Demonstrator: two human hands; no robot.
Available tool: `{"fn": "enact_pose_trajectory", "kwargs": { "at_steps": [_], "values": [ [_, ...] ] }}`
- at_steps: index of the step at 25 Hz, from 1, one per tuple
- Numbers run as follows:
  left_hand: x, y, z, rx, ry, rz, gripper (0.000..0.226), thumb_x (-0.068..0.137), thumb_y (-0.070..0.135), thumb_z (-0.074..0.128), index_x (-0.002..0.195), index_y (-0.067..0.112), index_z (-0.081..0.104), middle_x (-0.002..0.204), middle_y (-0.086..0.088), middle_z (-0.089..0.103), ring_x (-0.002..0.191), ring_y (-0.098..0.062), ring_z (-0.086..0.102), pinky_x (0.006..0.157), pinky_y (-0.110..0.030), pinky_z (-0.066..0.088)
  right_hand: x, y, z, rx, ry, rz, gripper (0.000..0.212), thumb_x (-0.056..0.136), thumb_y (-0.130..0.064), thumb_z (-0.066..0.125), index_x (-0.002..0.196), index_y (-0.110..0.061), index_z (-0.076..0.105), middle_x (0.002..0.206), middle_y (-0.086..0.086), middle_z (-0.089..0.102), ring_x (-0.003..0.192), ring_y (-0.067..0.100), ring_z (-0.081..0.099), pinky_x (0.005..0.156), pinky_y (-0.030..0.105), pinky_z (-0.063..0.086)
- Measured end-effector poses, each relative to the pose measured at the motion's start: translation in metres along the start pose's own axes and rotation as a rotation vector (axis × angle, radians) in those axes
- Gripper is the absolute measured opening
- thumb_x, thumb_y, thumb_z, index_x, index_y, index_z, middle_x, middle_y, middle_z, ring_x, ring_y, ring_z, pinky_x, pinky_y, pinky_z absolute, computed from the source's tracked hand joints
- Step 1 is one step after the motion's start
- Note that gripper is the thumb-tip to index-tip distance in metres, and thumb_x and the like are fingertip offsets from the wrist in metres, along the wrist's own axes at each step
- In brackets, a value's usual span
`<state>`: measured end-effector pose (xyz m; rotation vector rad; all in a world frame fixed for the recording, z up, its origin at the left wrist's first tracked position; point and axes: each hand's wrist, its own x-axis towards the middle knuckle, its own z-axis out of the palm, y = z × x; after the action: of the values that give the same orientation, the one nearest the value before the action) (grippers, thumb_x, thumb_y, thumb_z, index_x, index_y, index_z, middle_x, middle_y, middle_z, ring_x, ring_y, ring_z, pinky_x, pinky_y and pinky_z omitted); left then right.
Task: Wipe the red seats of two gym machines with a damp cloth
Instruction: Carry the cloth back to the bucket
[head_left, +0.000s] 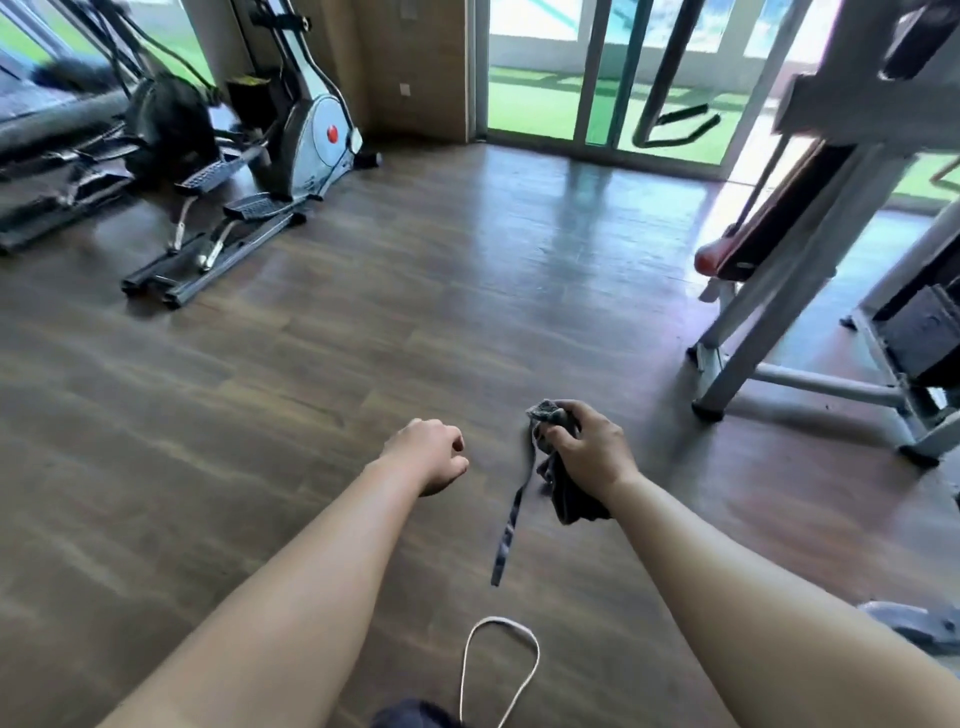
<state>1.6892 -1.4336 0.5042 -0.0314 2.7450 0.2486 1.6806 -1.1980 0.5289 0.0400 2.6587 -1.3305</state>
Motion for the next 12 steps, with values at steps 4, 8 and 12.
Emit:
{"fn": "enact_pose_trajectory", "kwargs": {
  "at_steps": [4, 8, 12],
  "values": [
    [0.110, -0.036, -0.047, 0.010, 0.019, 0.005, 0.041, 0.094, 0.048, 0.057, 0.131, 0.031, 0.065, 0.135, 0.001, 0.065, 0.131, -0.026, 0.053, 0.106, -0.038, 0.048, 0.120, -0.037, 0.017, 0.008, 0.001, -0.026, 0.030, 0.089, -0.027, 0.068, 0.119, -0.033, 0.068, 0.094, -0.006, 0.067, 0.092, 0.014, 0.059, 0.076, 0.020, 0.037],
    [0.244, -0.090, -0.111, 0.005, 0.007, 0.024, 0.040, 0.094, 0.048, 0.057, 0.129, 0.031, 0.065, 0.135, 0.001, 0.064, 0.131, -0.026, 0.054, 0.105, -0.038, 0.048, 0.257, -0.085, 0.051, 0.055, 0.056, -0.022, 0.030, 0.088, -0.025, 0.068, 0.117, -0.032, 0.069, 0.087, -0.012, 0.068, 0.080, 0.004, 0.062, 0.067, 0.011, 0.039],
    [0.357, -0.122, -0.180, 0.025, -0.009, 0.060, 0.036, 0.093, 0.048, 0.057, 0.125, 0.033, 0.066, 0.132, 0.003, 0.065, 0.130, -0.025, 0.054, 0.105, -0.038, 0.049, 0.370, -0.126, 0.066, 0.110, 0.117, 0.023, 0.031, 0.088, -0.019, 0.065, 0.116, -0.031, 0.070, 0.075, -0.027, 0.062, 0.065, -0.027, 0.053, 0.059, -0.004, 0.035]
  ]
}}
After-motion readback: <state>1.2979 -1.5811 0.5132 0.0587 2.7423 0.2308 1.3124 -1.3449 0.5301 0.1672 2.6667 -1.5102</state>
